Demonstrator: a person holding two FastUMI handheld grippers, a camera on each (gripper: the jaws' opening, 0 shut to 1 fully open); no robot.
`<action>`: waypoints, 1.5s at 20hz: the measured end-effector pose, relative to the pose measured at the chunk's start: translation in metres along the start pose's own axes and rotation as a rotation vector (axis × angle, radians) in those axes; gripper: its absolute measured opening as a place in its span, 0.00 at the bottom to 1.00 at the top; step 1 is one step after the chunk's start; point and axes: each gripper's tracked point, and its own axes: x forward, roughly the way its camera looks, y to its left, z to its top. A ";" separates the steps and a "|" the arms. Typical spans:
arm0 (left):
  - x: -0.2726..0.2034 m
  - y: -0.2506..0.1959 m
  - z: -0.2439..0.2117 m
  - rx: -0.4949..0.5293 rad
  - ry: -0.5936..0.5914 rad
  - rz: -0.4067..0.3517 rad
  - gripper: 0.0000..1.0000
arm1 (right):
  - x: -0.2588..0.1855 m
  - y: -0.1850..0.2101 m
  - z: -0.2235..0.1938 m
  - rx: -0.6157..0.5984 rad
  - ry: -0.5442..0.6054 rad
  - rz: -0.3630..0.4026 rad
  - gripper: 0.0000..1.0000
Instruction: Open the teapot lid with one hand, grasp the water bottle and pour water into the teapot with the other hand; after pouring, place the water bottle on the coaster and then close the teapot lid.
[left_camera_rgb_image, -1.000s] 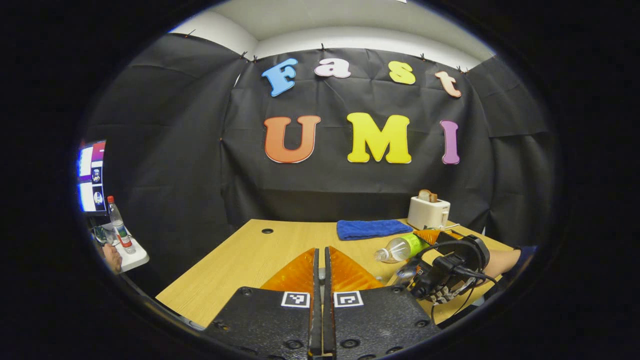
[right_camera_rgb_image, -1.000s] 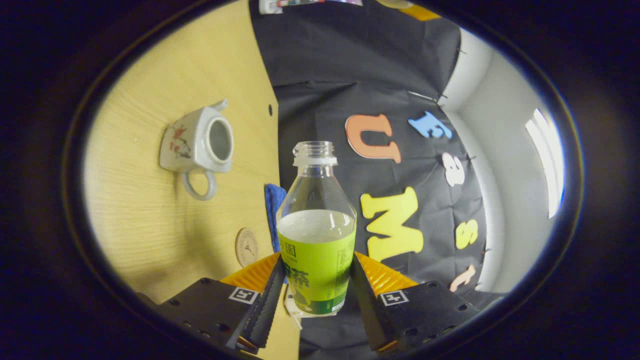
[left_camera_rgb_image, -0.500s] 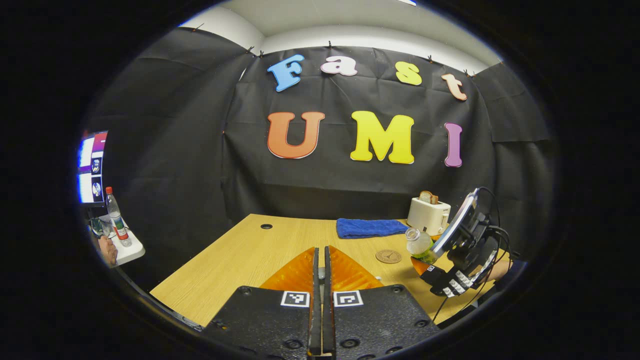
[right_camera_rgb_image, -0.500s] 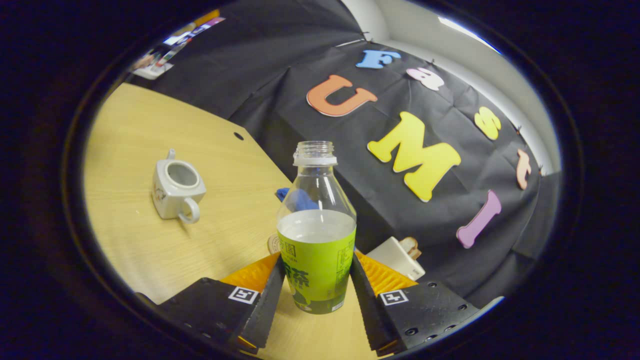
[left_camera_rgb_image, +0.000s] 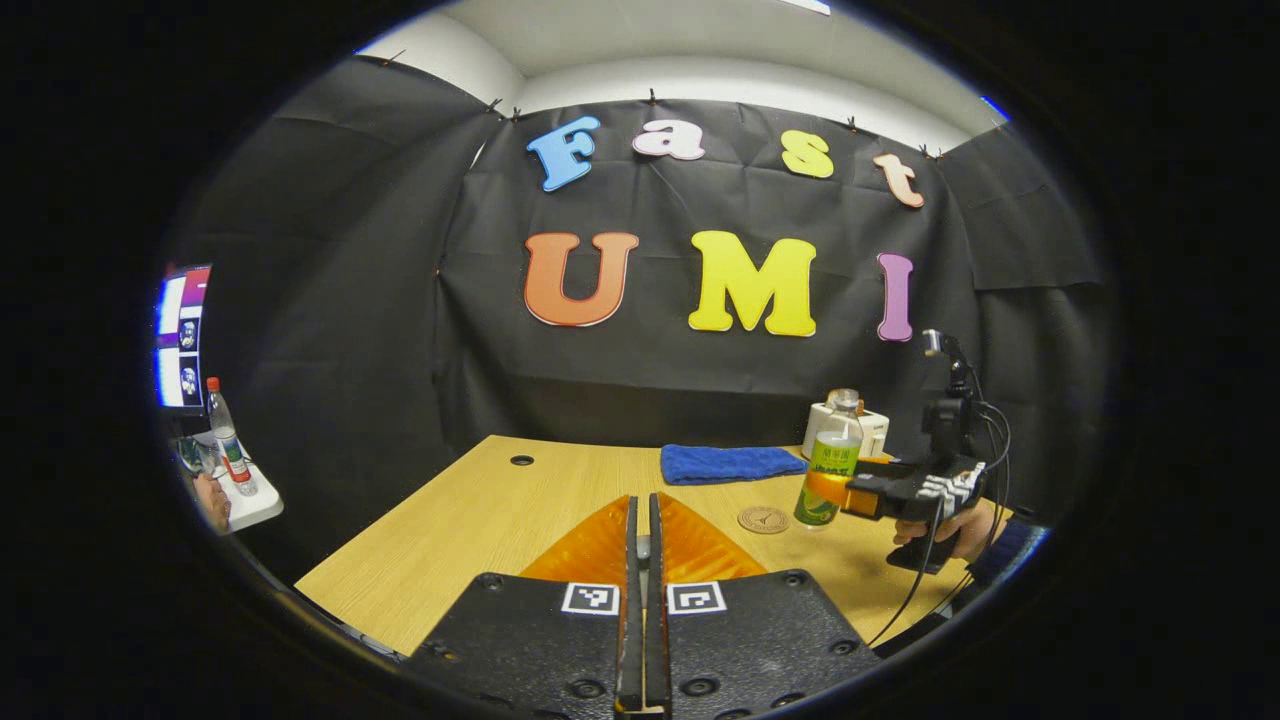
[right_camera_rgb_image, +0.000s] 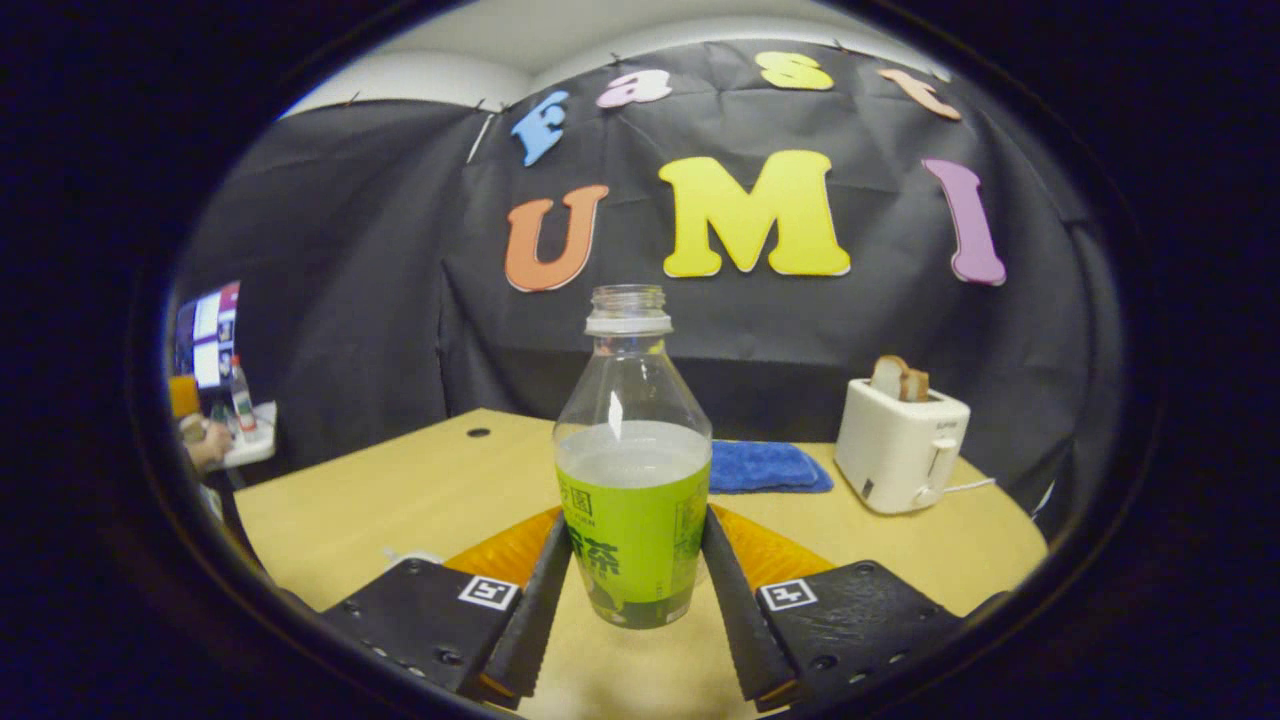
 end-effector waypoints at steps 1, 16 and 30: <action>-0.001 -0.002 0.000 0.005 0.001 0.002 0.04 | 0.008 -0.004 0.008 -0.005 -0.019 -0.024 0.72; 0.021 0.022 -0.030 0.009 0.082 0.058 0.04 | 0.106 -0.028 -0.050 -0.022 0.036 -0.097 0.75; 0.031 0.003 -0.041 0.046 0.112 0.032 0.04 | 0.015 -0.036 -0.025 -0.011 0.003 -0.087 0.96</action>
